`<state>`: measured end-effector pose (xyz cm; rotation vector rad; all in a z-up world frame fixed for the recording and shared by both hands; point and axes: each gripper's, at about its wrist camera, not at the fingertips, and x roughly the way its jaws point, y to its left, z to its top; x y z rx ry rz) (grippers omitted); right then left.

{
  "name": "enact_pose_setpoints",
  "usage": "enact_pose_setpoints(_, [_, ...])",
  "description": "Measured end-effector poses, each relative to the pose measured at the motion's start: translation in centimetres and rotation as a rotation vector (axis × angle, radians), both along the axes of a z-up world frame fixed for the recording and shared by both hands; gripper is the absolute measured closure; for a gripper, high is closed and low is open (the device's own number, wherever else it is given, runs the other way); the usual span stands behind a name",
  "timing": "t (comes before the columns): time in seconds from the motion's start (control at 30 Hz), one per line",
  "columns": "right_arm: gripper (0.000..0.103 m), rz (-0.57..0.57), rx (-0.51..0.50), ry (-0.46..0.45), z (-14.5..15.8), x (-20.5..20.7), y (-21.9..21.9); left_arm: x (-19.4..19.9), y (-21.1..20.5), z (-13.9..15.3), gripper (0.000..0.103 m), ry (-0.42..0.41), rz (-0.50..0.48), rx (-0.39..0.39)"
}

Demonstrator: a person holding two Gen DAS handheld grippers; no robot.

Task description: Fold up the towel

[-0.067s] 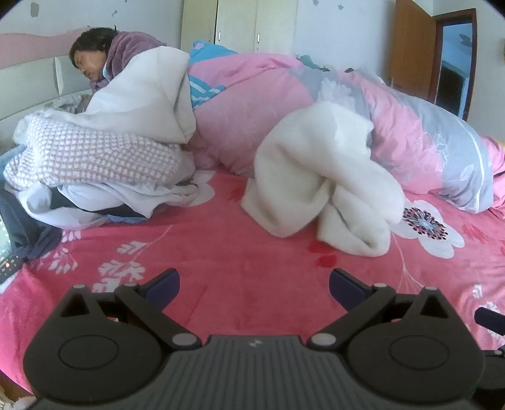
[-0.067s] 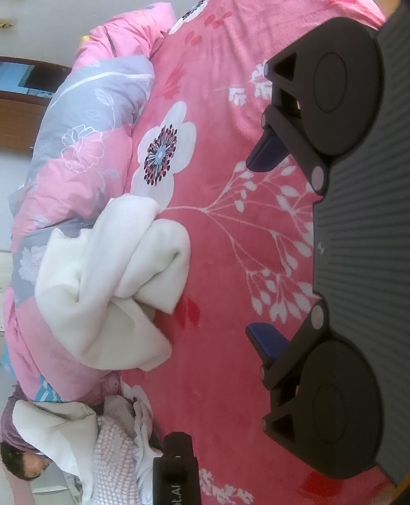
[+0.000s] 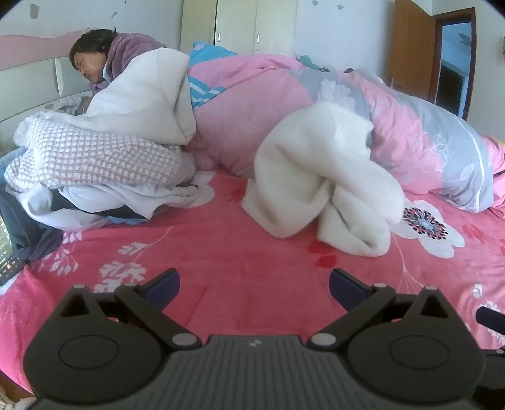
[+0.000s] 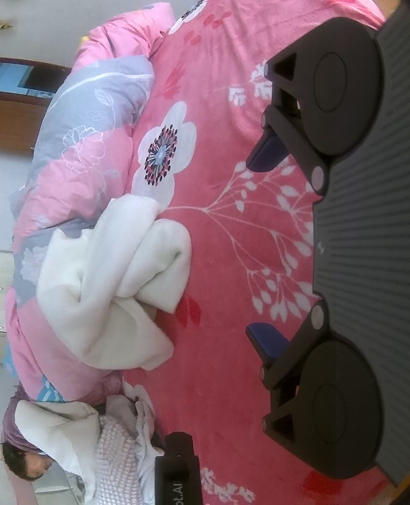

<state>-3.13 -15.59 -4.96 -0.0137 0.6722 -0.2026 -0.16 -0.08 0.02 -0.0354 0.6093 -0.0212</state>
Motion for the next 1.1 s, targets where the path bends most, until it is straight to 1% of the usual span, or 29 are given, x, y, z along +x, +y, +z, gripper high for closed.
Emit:
enact_pose_setpoints(0.17, [0.001,-0.002,0.004,-0.009,-0.6,-0.4,-0.3,-0.3,-0.1,0.0,0.002,-0.005,0.002,0.005])
enact_pose_setpoints(0.3, [0.001,-0.022,0.014,-0.049,0.6,-1.1,-0.6,-0.5,-0.2,0.1,0.002,-0.008,0.003,0.009])
enact_pose_setpoints(0.43, [0.001,-0.028,0.024,-0.059,1.6,-1.3,-1.0,-0.7,-0.4,0.1,0.000,-0.012,0.004,0.013])
enact_pose_setpoints(0.6, [0.001,-0.029,0.049,-0.056,1.6,-1.1,-1.0,-1.0,-0.5,0.2,0.000,-0.025,0.003,0.009])
enact_pose_setpoints(0.77, [0.001,-0.034,0.053,-0.055,2.0,-0.1,-0.6,-0.8,-0.8,0.3,0.000,-0.022,-0.002,0.014])
enact_pose_setpoints(0.83, [0.001,-0.035,0.059,-0.062,2.0,-1.0,-1.1,-0.7,-0.9,0.3,0.000,-0.018,-0.002,0.013])
enact_pose_setpoints(1.1, [0.001,-0.046,0.072,-0.062,1.8,-0.4,-1.3,-0.2,-1.1,0.2,0.000,-0.010,-0.001,0.020])
